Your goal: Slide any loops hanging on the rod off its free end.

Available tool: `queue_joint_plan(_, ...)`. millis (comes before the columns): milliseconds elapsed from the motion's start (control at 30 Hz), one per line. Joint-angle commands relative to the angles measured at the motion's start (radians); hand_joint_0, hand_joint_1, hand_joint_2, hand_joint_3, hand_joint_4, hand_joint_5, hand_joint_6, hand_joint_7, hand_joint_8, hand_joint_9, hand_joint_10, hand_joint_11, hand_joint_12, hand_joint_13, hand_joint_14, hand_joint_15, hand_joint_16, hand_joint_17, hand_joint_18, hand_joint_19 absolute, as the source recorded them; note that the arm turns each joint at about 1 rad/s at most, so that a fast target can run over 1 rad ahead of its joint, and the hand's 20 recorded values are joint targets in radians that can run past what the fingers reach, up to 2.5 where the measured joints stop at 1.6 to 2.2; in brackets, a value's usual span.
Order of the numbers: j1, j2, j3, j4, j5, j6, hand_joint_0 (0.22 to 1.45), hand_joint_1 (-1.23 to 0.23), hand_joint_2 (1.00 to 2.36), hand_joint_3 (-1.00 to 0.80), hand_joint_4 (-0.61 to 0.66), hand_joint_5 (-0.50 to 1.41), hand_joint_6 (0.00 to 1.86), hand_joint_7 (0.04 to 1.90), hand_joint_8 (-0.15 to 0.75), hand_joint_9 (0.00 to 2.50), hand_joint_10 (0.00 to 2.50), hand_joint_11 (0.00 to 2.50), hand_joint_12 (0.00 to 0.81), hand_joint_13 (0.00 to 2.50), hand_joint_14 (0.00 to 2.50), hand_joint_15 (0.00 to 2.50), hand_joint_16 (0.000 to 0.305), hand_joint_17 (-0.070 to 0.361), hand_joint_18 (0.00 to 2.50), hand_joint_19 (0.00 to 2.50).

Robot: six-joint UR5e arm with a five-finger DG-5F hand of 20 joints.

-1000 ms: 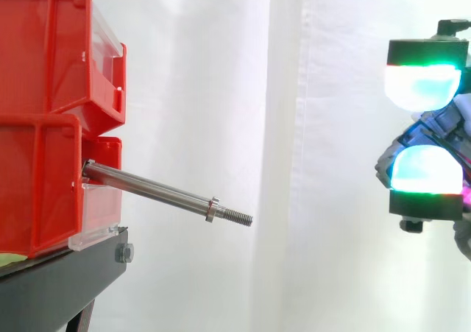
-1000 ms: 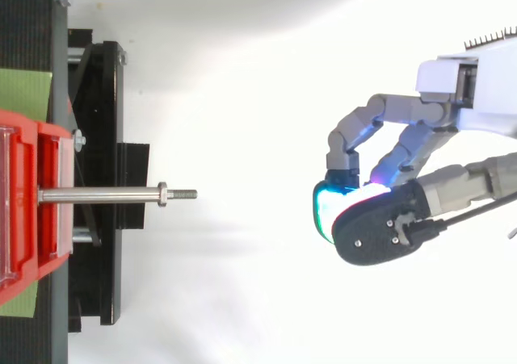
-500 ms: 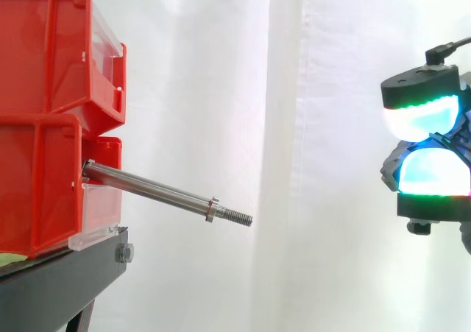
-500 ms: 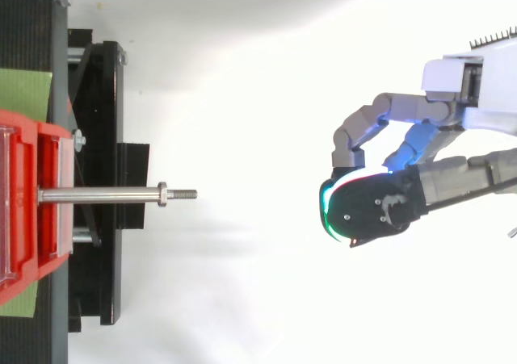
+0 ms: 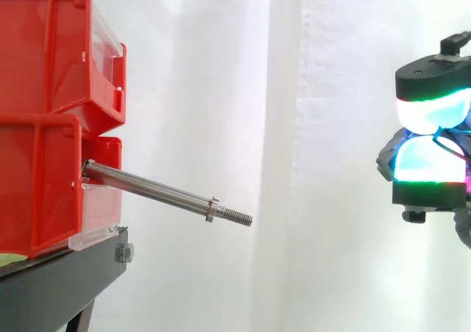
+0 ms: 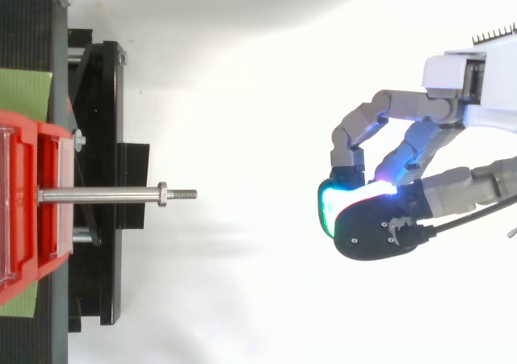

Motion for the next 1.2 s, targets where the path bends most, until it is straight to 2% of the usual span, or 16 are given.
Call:
queue_joint_plan(0,0.0,0.0,0.001,-0.001,0.0,0.0,0.6,-0.66,1.02,-0.27,0.17,-0.17,0.9,0.97,0.274,0.93,0.02,0.63,0.383,0.8,0.02,0.49,0.056,0.125,0.67,0.55)
queue_joint_plan(200,0.0,0.0,0.0,-0.017,-0.005,0.0,0.62,-0.67,1.02,-0.3,0.17,-0.18,0.91,0.96,0.279,0.92,0.03,0.67,0.38,0.78,0.02,0.48,0.056,0.125,0.67,0.51)
queue_joint_plan(367,0.0,0.003,0.005,-0.058,-0.009,0.0,0.65,-0.73,1.01,-0.4,0.17,-0.18,0.91,0.94,0.282,0.91,0.02,0.67,0.379,0.78,0.02,0.48,0.054,0.122,0.67,0.49)
queue_joint_plan(400,0.0,0.003,0.011,-0.09,-0.012,0.0,0.65,-0.72,1.01,-0.42,0.18,-0.18,0.91,0.96,0.279,0.92,0.02,0.68,0.378,0.78,0.02,0.48,0.054,0.122,0.67,0.49)
queue_joint_plan(500,0.0,0.003,0.021,-0.118,-0.012,0.0,0.63,-0.65,1.0,-0.47,0.23,-0.16,0.91,1.01,0.285,0.94,0.02,0.68,0.374,0.78,0.02,0.48,0.054,0.121,0.67,0.5)
queue_joint_plan(567,0.0,0.003,0.04,-0.166,-0.014,0.0,0.61,-0.56,1.0,-0.48,0.25,-0.15,0.91,1.08,0.287,0.98,0.03,0.67,0.377,0.79,0.02,0.48,0.053,0.12,0.67,0.51)
queue_joint_plan(733,0.0,0.003,0.074,-0.221,-0.012,0.0,0.61,-0.5,1.0,-0.45,0.21,-0.14,0.92,1.08,0.289,0.99,0.03,0.68,0.378,0.8,0.02,0.49,0.054,0.121,0.67,0.52)
queue_joint_plan(767,0.002,0.003,0.095,-0.256,-0.012,0.0,0.61,-0.5,1.01,-0.44,0.2,-0.14,0.92,1.06,0.285,0.98,0.02,0.68,0.378,0.8,0.02,0.49,0.053,0.12,0.67,0.52)
queue_joint_plan(867,0.002,0.003,0.107,-0.276,-0.012,0.0,0.62,-0.54,1.01,-0.42,0.18,-0.15,0.92,1.02,0.288,0.97,0.03,0.68,0.38,0.8,0.02,0.5,0.053,0.12,0.67,0.52)
queue_joint_plan(1000,0.002,0.003,0.109,-0.307,-0.014,0.0,0.62,-0.62,1.01,-0.44,0.18,-0.15,0.91,1.01,0.279,0.97,0.03,0.68,0.372,0.79,0.02,0.49,0.053,0.12,0.67,0.51)
queue_joint_plan(1167,0.0,0.003,0.11,-0.31,-0.014,0.0,0.59,-0.67,1.0,-0.5,0.18,-0.15,0.9,0.98,0.266,0.97,0.03,0.67,0.367,0.8,0.02,0.5,0.054,0.12,0.68,0.52)
